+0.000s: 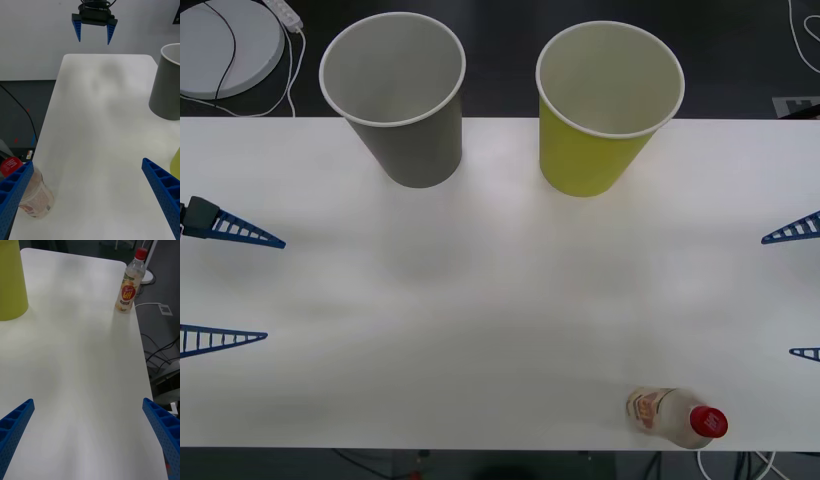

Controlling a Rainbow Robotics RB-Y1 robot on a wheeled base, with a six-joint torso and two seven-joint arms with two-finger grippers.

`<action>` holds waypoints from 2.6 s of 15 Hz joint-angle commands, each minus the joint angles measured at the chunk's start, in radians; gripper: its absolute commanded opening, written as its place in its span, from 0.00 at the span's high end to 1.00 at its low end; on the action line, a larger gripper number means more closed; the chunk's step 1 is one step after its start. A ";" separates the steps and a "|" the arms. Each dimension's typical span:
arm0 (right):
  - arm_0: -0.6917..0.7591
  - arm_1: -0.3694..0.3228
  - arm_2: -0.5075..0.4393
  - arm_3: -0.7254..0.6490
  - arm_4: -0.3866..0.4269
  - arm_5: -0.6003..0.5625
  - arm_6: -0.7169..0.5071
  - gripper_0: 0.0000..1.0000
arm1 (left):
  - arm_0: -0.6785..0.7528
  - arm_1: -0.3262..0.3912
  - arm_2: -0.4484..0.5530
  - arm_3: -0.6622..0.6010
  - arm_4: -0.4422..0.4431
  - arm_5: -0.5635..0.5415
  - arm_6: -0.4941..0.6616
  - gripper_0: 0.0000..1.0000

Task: Put the can into the green bin and the plastic bottle into the gray bin

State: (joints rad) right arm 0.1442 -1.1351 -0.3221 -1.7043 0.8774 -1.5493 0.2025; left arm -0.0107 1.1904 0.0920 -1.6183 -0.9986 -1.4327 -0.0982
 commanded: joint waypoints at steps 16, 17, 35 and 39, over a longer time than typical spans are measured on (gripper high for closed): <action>0.086 0.041 -0.031 0.041 -0.048 0.008 0.123 0.00 | 0.000 0.000 0.000 0.000 0.000 0.000 0.000 0.00; 0.092 0.043 -0.029 0.072 -0.052 0.008 0.170 0.00 | 0.000 0.000 0.000 0.000 0.000 0.000 0.000 0.00; 0.034 0.051 0.218 0.569 -0.066 -0.021 0.522 0.00 | 0.000 0.000 0.000 0.000 0.000 0.000 0.000 0.00; -0.063 0.086 0.327 0.715 -0.066 -0.021 0.657 0.00 | 0.000 0.000 0.000 0.000 0.000 0.000 0.000 0.00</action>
State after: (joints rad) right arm 0.1000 -1.0560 -0.0179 -1.0177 0.8116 -1.5707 0.8328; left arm -0.0108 1.1903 0.0920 -1.6184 -0.9987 -1.4329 -0.0982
